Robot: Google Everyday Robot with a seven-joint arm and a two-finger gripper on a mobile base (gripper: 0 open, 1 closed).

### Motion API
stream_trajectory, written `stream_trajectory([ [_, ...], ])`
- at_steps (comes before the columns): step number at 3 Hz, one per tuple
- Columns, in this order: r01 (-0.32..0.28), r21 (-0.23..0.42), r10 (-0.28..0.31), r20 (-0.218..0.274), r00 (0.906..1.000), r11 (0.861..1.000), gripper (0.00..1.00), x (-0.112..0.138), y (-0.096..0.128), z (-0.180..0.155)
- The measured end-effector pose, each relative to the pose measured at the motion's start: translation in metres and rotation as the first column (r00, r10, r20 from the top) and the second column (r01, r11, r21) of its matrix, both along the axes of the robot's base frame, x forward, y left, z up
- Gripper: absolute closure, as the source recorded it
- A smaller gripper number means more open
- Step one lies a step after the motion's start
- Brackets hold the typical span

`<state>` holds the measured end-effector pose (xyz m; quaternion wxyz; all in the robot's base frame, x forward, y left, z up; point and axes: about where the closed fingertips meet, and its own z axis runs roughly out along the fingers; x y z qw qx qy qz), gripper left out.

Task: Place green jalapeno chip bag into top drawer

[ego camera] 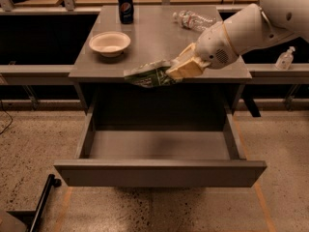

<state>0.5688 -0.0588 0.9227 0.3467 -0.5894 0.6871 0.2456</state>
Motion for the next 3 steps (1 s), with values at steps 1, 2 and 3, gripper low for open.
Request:
stream_trajectory([
  [1, -0.001, 0.0, 0.001, -0.001, 1.0, 1.0, 1.0, 0.0, 0.0, 0.0],
  [2, -0.024, 0.03, 0.028, -0.111, 0.9934, 0.999, 1.0, -0.045, 0.012, -0.034],
  [3, -0.025, 0.06, 0.039, -0.248, 0.9679, 0.998, 1.0, -0.094, 0.018, -0.074],
])
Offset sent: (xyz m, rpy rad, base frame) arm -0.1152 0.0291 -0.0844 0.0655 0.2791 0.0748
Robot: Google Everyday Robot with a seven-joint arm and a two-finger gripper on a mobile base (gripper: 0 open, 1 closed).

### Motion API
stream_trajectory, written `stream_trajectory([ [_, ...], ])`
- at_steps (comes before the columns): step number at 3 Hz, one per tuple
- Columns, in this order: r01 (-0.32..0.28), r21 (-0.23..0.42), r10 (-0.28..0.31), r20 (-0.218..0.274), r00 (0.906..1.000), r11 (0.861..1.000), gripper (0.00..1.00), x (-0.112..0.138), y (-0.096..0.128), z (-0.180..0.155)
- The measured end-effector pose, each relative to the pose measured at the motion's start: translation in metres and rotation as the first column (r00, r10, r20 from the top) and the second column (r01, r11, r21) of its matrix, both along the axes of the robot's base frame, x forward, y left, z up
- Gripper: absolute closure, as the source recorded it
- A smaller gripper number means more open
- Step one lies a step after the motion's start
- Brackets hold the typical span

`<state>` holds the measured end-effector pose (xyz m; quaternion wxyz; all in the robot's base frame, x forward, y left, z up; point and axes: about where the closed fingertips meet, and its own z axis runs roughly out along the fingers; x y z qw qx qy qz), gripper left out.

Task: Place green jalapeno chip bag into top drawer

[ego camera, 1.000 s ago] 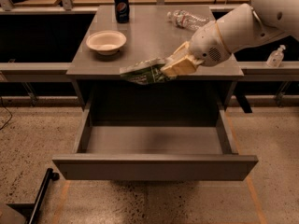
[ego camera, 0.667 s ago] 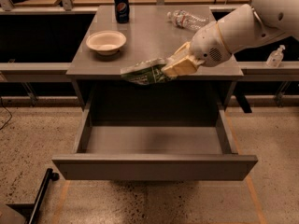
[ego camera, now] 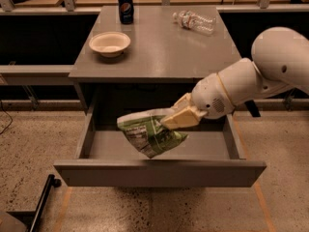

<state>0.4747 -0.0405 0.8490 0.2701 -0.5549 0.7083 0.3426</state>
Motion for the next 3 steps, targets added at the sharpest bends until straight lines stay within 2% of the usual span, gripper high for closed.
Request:
stream_trajectory([
  [1, 0.027, 0.018, -0.025, -0.089, 0.9957, 0.999, 1.0, -0.029, -0.002, -0.043],
  [2, 0.052, 0.019, -0.049, -0.127, 0.9907, 0.998, 0.83, -0.032, -0.004, -0.075],
  [3, 0.075, 0.012, -0.073, -0.149, 0.9862, 0.997, 0.58, -0.025, -0.009, -0.102],
])
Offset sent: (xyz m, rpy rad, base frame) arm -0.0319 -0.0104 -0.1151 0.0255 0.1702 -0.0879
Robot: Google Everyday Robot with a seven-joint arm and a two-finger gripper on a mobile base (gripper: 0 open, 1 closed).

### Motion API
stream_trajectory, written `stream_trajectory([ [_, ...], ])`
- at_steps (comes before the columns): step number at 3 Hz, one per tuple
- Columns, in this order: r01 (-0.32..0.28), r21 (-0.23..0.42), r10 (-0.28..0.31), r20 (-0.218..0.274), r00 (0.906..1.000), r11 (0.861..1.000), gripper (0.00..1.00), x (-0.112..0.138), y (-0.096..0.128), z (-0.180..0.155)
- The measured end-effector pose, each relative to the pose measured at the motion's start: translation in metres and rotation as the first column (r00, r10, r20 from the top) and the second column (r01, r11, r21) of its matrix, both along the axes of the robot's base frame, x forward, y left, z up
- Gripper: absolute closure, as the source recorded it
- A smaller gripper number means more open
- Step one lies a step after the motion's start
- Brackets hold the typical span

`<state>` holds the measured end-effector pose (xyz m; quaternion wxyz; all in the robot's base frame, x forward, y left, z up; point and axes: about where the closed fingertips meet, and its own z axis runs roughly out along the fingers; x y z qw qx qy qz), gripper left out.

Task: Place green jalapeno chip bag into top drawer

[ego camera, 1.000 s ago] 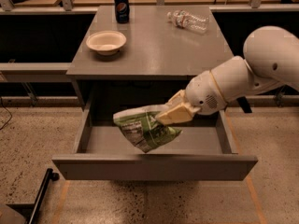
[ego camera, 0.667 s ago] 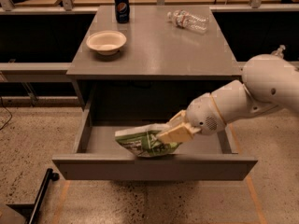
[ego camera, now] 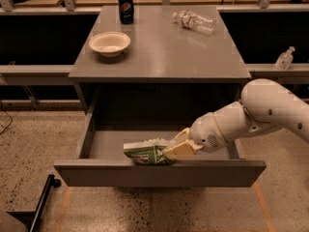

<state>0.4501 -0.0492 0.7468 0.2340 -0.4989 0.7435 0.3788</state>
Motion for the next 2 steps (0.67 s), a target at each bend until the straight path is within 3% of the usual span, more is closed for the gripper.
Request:
stream_trajectory([
  [1, 0.005, -0.018, -0.005, 0.028, 0.9996, 1.0, 0.36, 0.019, -0.005, -0.006],
  [2, 0.013, -0.031, -0.01, 0.098, 0.9951, 0.999, 0.13, 0.05, -0.009, 0.003],
])
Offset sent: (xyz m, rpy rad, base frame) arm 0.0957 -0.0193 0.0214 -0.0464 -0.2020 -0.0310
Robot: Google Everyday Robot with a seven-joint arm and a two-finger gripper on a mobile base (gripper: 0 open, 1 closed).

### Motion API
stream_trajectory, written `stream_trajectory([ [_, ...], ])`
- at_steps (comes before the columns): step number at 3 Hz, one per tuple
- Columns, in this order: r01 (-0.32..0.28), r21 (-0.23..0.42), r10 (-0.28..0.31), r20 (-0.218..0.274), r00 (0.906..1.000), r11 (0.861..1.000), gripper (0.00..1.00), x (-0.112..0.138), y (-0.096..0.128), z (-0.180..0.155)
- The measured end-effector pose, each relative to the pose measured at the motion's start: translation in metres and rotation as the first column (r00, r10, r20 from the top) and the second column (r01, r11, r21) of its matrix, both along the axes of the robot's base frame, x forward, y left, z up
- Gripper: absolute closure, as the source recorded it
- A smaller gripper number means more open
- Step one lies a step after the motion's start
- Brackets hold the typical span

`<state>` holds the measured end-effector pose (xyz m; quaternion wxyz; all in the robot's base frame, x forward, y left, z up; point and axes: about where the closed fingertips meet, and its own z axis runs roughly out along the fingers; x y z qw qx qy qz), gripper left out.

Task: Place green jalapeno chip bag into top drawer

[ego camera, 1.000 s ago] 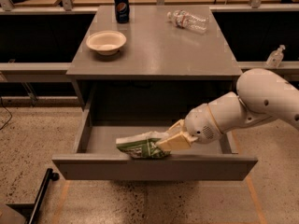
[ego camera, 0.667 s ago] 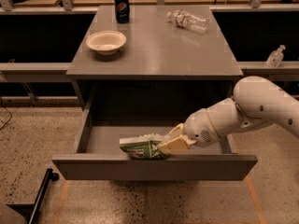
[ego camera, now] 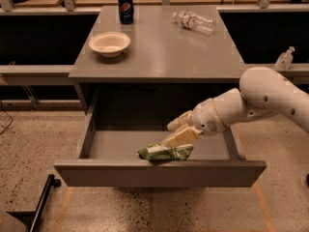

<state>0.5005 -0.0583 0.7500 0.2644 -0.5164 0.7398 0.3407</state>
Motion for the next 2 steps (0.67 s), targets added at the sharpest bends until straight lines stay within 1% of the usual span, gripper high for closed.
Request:
stream_trajectory([
  [1, 0.005, 0.013, -0.006, 0.074, 0.9972, 1.0, 0.0, 0.0257, 0.0, 0.017],
  [2, 0.006, 0.014, -0.007, 0.077, 0.997, 1.0, 0.0, 0.0268, 0.0, 0.0185],
])
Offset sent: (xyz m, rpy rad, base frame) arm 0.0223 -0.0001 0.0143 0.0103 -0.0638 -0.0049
